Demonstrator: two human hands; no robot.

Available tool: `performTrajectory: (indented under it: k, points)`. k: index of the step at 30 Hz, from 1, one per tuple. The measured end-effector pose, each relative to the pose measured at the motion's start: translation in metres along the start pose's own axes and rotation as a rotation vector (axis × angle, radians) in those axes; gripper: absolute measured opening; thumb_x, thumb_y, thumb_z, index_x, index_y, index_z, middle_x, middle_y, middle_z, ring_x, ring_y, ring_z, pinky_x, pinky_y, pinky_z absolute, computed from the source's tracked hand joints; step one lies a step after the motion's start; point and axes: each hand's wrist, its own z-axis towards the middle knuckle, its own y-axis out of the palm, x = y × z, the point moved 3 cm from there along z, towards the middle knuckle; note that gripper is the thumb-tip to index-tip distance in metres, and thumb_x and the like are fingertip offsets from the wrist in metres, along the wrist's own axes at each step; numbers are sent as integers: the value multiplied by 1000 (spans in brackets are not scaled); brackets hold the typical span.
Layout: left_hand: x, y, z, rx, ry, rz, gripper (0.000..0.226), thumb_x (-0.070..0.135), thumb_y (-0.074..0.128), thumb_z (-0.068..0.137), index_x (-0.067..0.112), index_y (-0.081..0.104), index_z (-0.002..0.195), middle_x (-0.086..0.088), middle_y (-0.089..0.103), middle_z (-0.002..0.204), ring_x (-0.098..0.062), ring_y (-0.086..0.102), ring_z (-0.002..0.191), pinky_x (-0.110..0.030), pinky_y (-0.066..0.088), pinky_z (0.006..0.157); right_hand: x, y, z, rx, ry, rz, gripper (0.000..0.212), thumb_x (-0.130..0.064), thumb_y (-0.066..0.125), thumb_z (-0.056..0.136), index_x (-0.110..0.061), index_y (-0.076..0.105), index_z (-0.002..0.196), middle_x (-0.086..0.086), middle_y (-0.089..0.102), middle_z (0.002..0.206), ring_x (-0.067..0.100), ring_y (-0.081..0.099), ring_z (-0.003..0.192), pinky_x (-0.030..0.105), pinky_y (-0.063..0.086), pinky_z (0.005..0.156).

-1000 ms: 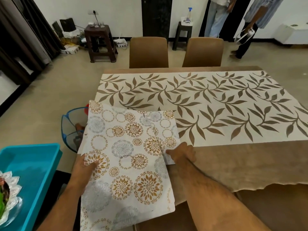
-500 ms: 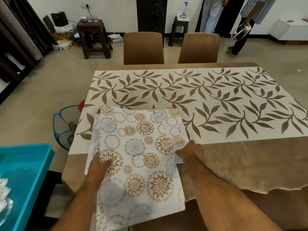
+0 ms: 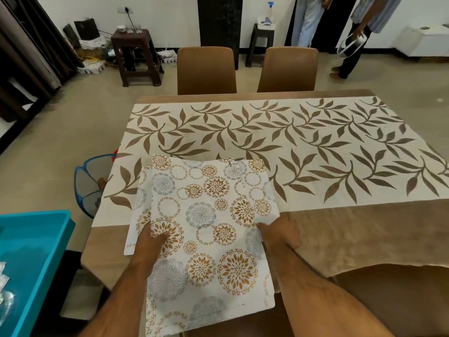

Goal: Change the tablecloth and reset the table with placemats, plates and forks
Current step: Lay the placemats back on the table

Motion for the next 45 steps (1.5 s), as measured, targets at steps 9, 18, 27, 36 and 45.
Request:
performTrajectory:
  k: [9,18,27,36,45]
  points:
    - [1,-1,6,-27,2,16,45,4,61,93,11,49,136,-13,61,130,-30,60,114,-46,48,99,10,7,3,100,49,-1,92,-64,74,71,-15,36,140,13,50,134,33,52,122,47,44,97]
    - [30,1,-9,-67,36,-37,43,3,59,94,10,50,136,-11,62,126,-28,61,110,-41,49,94,-1,-5,0,41,-200,112,67,-60,60,86,-6,51,125,13,58,122,30,56,111,37,48,88]
    - [91,11,-60,-192,177,-68,32,5,62,93,17,56,123,0,67,107,-20,64,98,-35,50,86,9,-94,-53,-263,-179,802,18,-24,72,88,-7,70,94,1,73,87,11,67,73,17,49,57]
    - [149,108,-192,-341,390,-77,38,11,67,90,15,56,127,-6,69,107,-29,67,99,-53,53,92,120,-253,-104,-93,-274,1032,17,-2,73,85,-11,65,97,0,69,88,12,66,77,21,53,64]
    - [146,273,-376,-422,586,-137,42,2,64,90,7,53,130,-5,64,114,-22,63,99,-31,51,80,321,-388,-118,196,-335,994,37,-7,72,84,-11,61,119,5,68,115,22,66,98,36,55,86]
